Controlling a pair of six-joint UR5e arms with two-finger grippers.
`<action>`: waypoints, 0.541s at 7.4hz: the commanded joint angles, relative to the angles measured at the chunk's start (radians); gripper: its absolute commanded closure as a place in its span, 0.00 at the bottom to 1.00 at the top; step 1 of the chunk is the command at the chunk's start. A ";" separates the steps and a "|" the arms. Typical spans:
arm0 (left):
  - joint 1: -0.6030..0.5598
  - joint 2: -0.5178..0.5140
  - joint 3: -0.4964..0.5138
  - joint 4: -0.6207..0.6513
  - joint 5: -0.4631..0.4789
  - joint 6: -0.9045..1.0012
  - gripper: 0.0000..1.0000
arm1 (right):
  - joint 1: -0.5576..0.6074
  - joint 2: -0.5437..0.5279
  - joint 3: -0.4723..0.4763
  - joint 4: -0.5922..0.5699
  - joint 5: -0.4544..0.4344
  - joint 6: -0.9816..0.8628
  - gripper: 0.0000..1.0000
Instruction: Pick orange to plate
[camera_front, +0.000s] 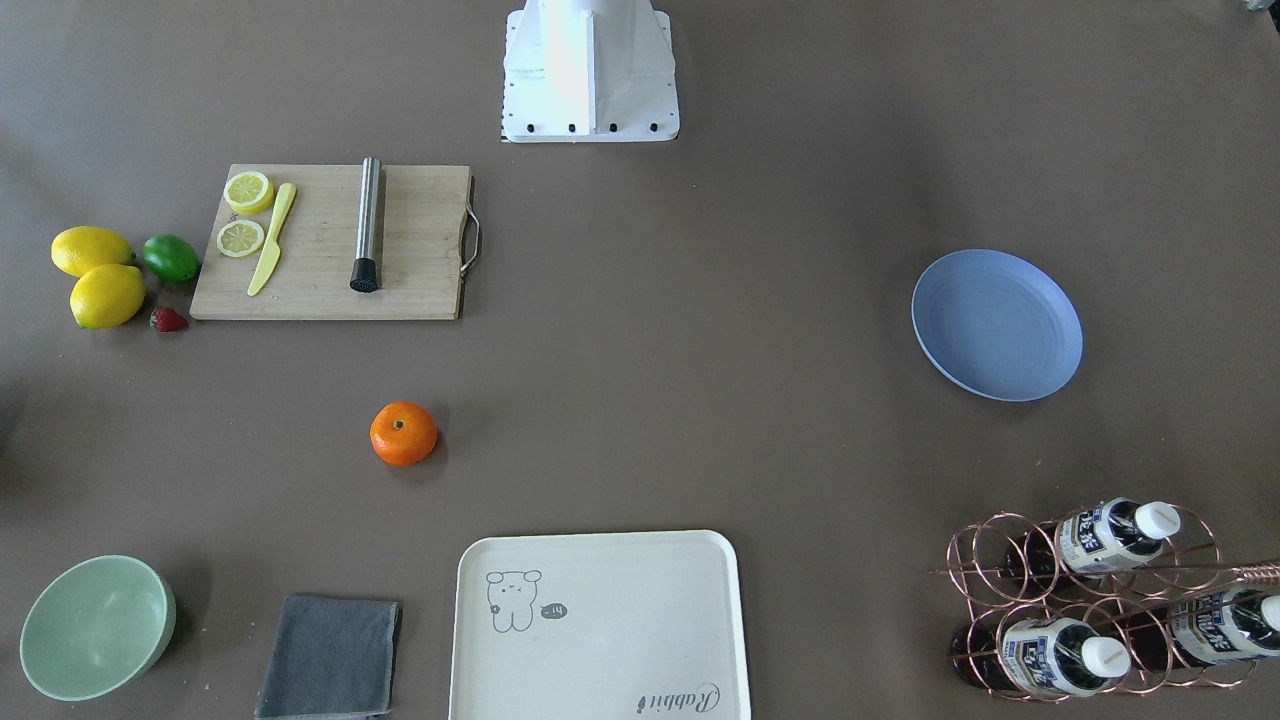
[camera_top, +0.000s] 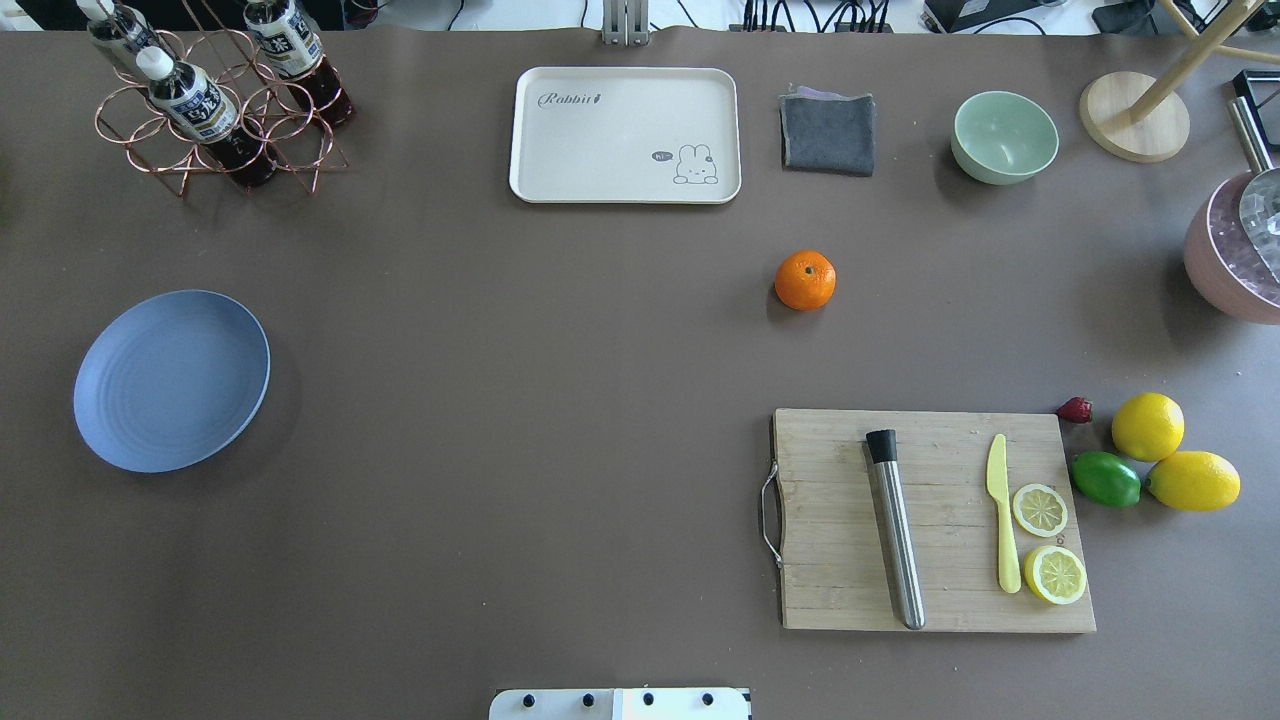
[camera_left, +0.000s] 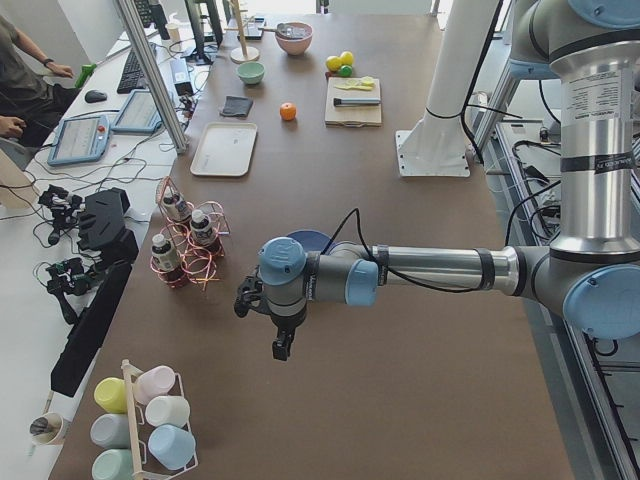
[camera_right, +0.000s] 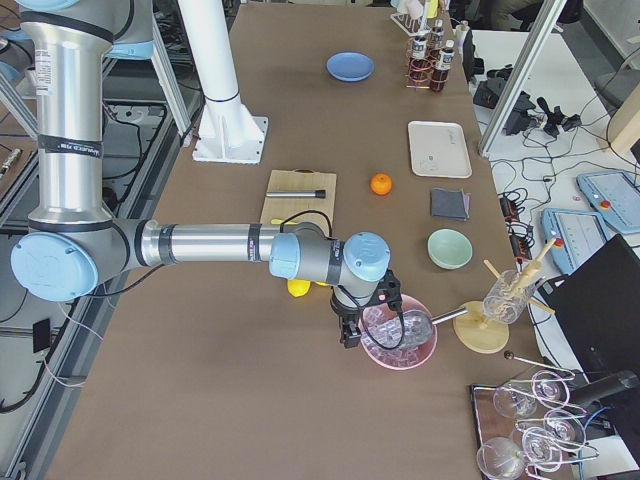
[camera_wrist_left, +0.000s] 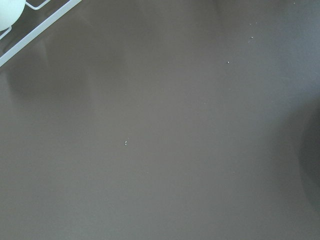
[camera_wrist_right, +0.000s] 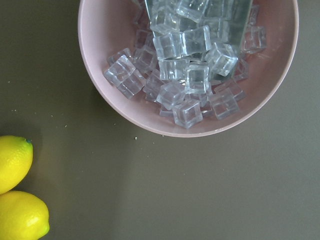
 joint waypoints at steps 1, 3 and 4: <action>-0.014 -0.001 -0.004 0.043 -0.024 0.028 0.03 | 0.000 -0.005 0.000 -0.001 -0.013 0.000 0.00; -0.016 0.011 -0.008 0.041 -0.122 0.013 0.02 | 0.000 -0.010 0.001 -0.001 -0.012 0.002 0.00; -0.013 0.010 -0.008 0.032 -0.139 -0.054 0.03 | 0.000 -0.005 0.004 0.000 -0.013 0.023 0.00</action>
